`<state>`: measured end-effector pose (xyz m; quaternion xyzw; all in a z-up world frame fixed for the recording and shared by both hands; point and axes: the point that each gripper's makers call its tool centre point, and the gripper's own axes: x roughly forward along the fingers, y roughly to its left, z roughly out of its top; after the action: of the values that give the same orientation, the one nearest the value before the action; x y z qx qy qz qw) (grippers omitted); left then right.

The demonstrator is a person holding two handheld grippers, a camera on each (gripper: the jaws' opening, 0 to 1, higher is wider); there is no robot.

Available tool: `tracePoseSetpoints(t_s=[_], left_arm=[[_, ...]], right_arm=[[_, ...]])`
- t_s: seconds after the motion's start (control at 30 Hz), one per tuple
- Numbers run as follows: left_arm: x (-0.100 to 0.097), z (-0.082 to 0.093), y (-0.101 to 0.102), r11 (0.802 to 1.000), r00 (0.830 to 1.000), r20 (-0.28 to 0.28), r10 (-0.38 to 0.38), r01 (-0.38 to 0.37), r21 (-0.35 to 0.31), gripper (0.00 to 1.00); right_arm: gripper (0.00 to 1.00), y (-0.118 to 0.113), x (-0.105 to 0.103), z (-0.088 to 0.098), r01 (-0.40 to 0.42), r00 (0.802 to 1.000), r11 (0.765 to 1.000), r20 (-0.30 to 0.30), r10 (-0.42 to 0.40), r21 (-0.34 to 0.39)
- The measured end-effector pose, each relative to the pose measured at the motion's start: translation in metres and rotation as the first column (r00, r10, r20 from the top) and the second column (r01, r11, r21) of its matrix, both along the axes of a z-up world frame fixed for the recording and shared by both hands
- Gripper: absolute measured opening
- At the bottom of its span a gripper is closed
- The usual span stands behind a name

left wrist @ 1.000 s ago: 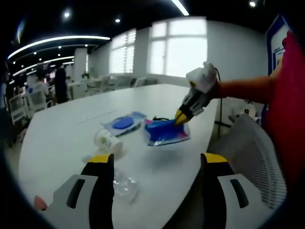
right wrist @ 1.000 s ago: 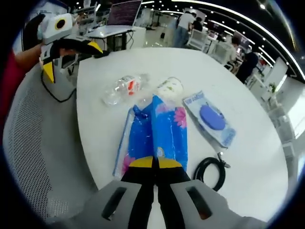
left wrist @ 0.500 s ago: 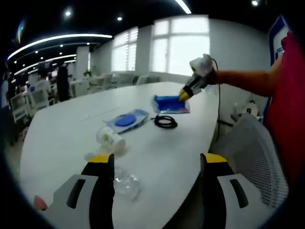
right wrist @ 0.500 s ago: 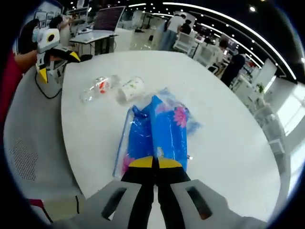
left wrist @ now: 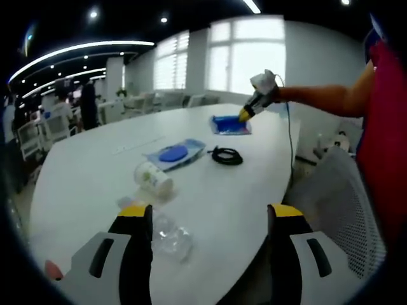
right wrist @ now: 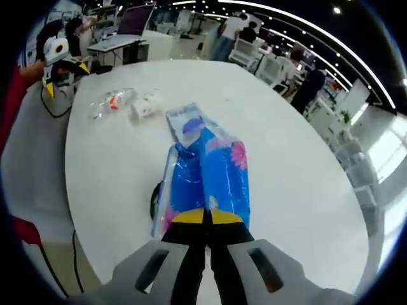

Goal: Arrange the tabletop items into an orderly group along one side of the table until the central work area is clear of visible clutter.

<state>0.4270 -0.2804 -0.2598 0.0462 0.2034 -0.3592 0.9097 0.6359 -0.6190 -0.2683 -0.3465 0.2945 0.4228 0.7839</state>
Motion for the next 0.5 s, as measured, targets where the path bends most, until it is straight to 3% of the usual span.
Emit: tracePoseSetpoints(t_s=[0.27, 0.5], left_arm=[[0.004, -0.003, 0.002, 1.000, 1.000, -0.001, 0.017, -0.017, 0.019, 0.72], [0.011, -0.004, 0.002, 0.999, 0.999, 0.011, 0.036, -0.036, 0.025, 0.73]], right_arm=[[0.01, -0.020, 0.039, -0.008, -0.037, 0.999, 0.999, -0.017, 0.037, 0.007], [0.01, -0.017, 0.046, -0.029, -0.101, 0.993, 0.995, -0.059, 0.100, -0.018]])
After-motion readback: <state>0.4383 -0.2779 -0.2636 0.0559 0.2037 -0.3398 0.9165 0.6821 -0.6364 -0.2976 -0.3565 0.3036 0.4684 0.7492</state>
